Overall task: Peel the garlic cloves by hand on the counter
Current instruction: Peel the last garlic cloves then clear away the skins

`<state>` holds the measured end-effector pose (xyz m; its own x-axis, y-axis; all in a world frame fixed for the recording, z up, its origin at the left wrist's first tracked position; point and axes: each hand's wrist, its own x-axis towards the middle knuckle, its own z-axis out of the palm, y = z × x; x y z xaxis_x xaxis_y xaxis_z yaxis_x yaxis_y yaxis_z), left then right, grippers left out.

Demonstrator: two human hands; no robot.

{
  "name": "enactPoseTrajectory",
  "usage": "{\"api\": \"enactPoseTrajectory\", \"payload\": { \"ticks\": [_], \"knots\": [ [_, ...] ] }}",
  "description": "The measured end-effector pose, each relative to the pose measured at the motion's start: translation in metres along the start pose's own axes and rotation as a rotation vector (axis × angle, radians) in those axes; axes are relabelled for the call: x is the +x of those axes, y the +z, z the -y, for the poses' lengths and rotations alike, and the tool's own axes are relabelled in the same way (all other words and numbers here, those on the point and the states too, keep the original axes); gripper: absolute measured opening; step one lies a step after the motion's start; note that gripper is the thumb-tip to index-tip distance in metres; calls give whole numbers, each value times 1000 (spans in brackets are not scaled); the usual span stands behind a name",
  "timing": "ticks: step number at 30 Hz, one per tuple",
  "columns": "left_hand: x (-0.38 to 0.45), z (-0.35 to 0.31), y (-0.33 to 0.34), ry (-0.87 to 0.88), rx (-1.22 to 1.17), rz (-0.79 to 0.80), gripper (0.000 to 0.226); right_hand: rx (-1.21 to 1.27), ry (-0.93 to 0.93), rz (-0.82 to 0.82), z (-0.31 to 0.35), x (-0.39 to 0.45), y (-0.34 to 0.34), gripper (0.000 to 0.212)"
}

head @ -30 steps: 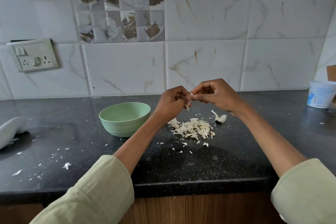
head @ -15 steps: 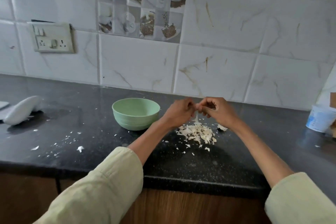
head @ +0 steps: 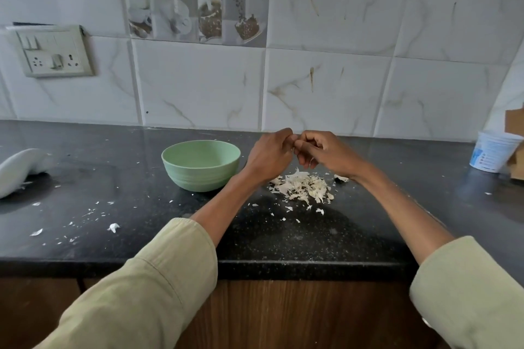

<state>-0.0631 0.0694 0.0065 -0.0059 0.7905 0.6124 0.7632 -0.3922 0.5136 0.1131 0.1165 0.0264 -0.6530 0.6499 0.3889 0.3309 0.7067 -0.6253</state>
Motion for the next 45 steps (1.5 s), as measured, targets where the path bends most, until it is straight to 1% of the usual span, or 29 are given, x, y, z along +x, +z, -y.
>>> {"api": "enactPoseTrajectory", "payload": {
  "ticks": [5,8,12,15,18,23,26,30,33,35,38,41,43,45],
  "knots": [
    [-2,0,3,3,124,-42,23,-35,-15,-4,1,-2,0,21],
    [-3,-2,5,-2,153,-57,23,-49,-15,-36,2,-2,1,21],
    [-4,-3,6,-19,138,-31,21,-90,13,-124,0,-1,2,23],
    [-3,-1,6,-23,126,-12,14,-95,49,-185,-4,0,-2,22],
    [-2,1,4,-49,100,-32,7,-81,47,-202,-5,-1,-6,19],
    [-1,5,2,-59,45,-44,11,-83,16,-222,-6,-3,-10,20],
    [-1,4,1,-44,-66,-32,1,-54,3,-215,-7,-5,-11,22],
    [-1,0,-3,-87,-257,-23,5,27,15,-190,-11,-3,-14,23],
    [0,0,-4,-179,-439,23,14,113,13,-184,-12,-2,-16,16],
    [0,-1,-5,-225,-516,49,18,132,5,-178,-13,-1,-16,10],
    [0,-1,-5,-230,-552,45,19,168,22,-198,-14,0,-16,9],
    [1,1,-5,-210,-531,31,15,276,66,-212,-15,2,-18,20],
    [1,2,-6,-209,-553,46,14,369,106,-184,-16,1,-18,21],
    [1,1,-7,-219,-610,74,17,483,160,-136,-18,0,-18,25]
  ]
}}
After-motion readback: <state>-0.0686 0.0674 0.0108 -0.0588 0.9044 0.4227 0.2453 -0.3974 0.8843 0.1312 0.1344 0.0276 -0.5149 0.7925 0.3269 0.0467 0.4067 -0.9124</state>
